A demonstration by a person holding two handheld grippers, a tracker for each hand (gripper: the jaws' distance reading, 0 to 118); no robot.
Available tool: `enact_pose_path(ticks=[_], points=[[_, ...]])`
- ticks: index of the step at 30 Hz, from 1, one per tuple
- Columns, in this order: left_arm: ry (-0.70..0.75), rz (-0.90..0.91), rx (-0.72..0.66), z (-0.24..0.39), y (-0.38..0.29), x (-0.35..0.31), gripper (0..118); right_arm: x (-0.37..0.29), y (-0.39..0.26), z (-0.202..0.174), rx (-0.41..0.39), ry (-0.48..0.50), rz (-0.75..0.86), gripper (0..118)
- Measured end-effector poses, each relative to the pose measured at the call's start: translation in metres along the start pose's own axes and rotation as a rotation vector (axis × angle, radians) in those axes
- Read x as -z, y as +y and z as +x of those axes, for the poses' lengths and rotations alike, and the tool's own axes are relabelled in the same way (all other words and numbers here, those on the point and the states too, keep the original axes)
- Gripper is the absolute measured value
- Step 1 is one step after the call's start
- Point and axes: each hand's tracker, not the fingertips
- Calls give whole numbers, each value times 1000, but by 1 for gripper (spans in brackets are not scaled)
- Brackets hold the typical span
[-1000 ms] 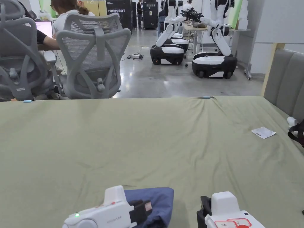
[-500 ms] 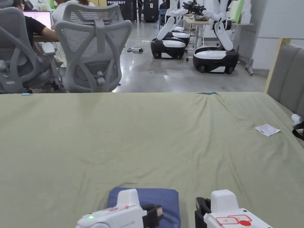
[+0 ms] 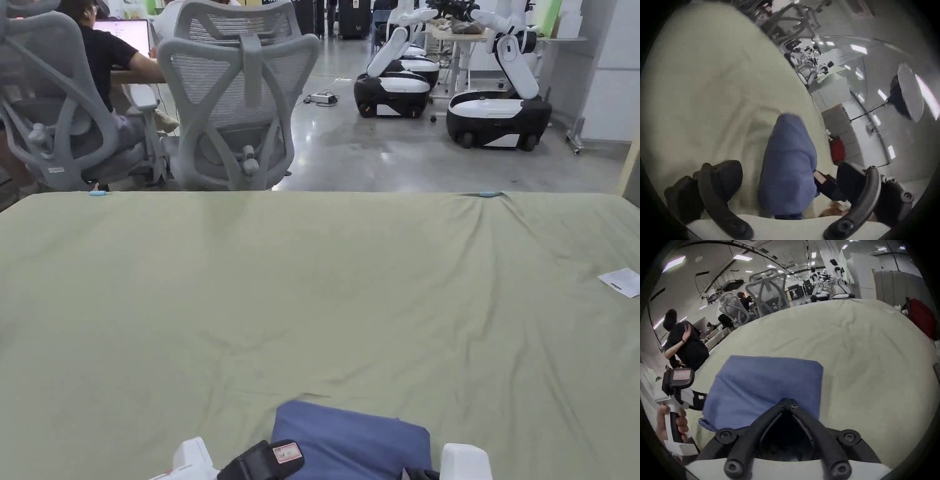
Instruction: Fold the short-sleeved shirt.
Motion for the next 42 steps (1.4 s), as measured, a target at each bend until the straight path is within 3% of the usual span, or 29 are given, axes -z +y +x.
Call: enact_pose_path(ticks=[2, 4, 5, 9, 12, 14, 20, 26, 32, 34, 36, 38, 39, 40, 42], points=[[-90, 14, -39, -8, -6, 17, 118, -2, 3, 0, -7, -8, -2, 0], [-168, -6, -69, -3, -3, 31, 105, -6, 6, -5, -87, -55, 4, 0], [-176, -33, -106, -1, -3, 40, 78, -7, 7, -9, -119, -71, 7, 0], [79, -14, 54, 13, -3, 47, 31, -16, 11, -30, -218, -113, 26, 0], [33, -5, 51, 17, 4, 23, 30, -24, 16, -53, -267, -115, 51, 0], [114, 16, 156, 23, 16, -3, 30, -26, 19, -75, -293, -110, 68, 0], [257, 48, 281, 6, 76, -103, 30, -15, 27, -164, -378, -60, 124, 0], [421, 90, 338, -28, 153, -206, 30, 7, 28, -258, -436, 26, 153, 0], [494, 33, 327, -80, 222, -266, 31, 30, 26, -311, -466, 83, 143, 0], [487, 41, 301, -94, 231, -271, 40, 35, 26, -317, -473, 82, 139, 0], [484, 63, 296, -101, 231, -273, 72, 39, 27, -318, -482, 79, 132, 0], [529, 110, 320, -103, 234, -285, 83, 43, 29, -318, -491, 73, 128, 0], [555, 142, 325, -103, 235, -294, 95, 44, 30, -317, -493, 70, 127, 0], [578, 175, 336, -103, 236, -308, 98, 42, 31, -315, -493, 67, 127, 0], [667, 228, 344, -103, 233, -333, 90, 41, 32, -312, -491, 64, 130, 0]])
